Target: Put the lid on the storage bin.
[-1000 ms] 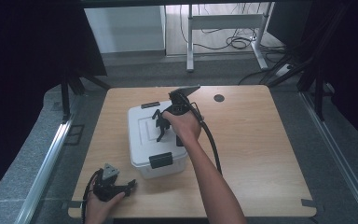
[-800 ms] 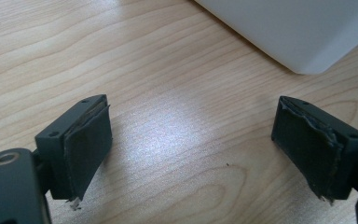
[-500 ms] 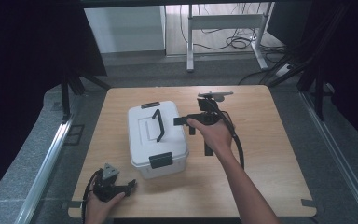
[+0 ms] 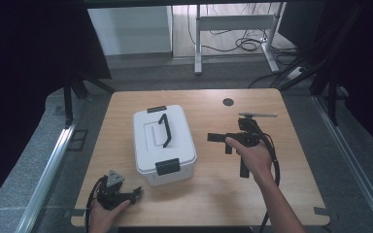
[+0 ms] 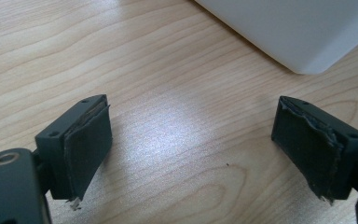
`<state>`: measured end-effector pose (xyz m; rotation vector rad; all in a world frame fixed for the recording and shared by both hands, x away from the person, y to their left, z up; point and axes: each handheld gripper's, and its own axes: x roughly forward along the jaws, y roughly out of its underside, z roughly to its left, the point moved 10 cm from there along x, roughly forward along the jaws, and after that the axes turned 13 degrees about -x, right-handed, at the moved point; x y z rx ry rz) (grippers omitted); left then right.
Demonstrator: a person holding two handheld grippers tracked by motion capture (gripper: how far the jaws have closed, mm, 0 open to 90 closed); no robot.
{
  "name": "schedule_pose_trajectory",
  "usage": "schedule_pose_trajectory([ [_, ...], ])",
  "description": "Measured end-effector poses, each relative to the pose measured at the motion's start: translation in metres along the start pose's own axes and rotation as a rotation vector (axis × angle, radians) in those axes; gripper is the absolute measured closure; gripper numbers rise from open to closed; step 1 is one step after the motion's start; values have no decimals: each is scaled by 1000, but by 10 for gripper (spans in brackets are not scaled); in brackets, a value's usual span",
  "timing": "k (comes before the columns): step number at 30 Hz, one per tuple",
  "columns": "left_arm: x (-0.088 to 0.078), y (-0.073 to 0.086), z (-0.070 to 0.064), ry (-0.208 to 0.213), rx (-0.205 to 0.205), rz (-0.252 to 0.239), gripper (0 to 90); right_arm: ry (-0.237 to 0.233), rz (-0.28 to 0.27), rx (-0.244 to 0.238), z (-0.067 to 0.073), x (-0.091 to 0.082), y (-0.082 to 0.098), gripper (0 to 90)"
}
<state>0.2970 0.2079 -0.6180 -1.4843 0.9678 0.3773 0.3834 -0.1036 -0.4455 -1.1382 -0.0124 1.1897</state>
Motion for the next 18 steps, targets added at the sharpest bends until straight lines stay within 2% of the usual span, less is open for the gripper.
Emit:
schedule_pose_trajectory([
  [5,0,0,0,1,-1,-1,120,11,-14,1,-17,-11,21,369],
  [10,0,0,0,0,2,1,120,15,-8,7,-27,-18,37,366],
  [13,0,0,0,0,2,2,120,26,31,8,-37,-21,57,366],
  [16,0,0,0,0,2,1,120,27,35,18,-41,-23,66,366],
  [18,0,0,0,0,3,2,120,30,47,26,-47,-24,79,366],
])
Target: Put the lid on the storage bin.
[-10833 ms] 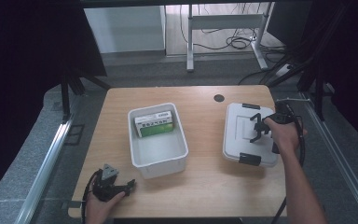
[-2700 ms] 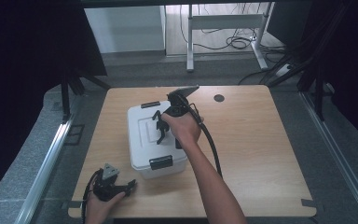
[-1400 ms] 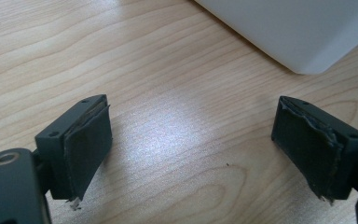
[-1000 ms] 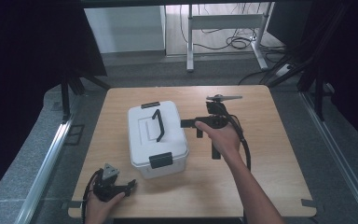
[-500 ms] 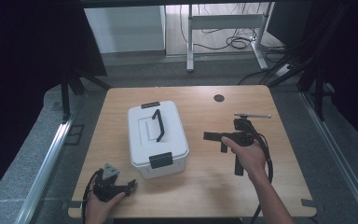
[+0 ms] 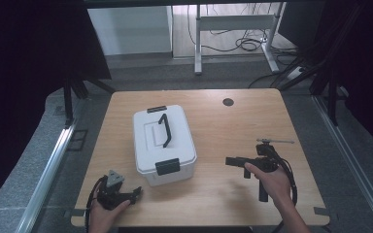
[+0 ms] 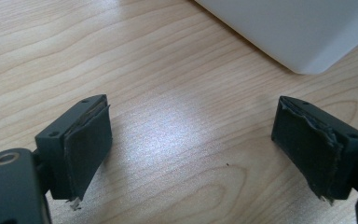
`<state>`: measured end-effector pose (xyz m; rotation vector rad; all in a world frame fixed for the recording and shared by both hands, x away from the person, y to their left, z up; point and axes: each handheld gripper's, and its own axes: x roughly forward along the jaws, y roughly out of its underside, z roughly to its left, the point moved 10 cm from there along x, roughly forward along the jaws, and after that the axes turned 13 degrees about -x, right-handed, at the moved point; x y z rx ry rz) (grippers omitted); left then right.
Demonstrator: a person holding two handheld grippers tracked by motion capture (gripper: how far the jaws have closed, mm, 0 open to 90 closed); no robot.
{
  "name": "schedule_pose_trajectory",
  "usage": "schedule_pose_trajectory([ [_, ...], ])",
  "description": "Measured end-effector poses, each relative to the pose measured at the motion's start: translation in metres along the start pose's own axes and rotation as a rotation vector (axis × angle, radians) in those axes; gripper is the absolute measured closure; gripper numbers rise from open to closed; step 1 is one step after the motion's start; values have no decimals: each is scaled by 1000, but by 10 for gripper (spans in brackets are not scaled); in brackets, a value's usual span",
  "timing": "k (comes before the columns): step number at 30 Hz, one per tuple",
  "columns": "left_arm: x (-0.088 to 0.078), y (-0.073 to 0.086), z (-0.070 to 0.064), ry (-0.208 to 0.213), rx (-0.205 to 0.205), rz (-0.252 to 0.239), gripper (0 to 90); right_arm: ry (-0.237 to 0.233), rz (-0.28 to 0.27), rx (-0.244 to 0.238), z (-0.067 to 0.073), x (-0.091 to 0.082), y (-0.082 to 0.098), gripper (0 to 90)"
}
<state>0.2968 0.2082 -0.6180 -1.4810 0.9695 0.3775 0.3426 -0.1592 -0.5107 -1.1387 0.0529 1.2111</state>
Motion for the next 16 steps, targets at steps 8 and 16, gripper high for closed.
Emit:
schedule_pose_trajectory([
  [8,0,0,0,0,0,0,120,0,29,20,-9,4,14,366],
  [16,0,0,0,-5,-4,-1,120,-6,25,18,-10,4,16,362],
])
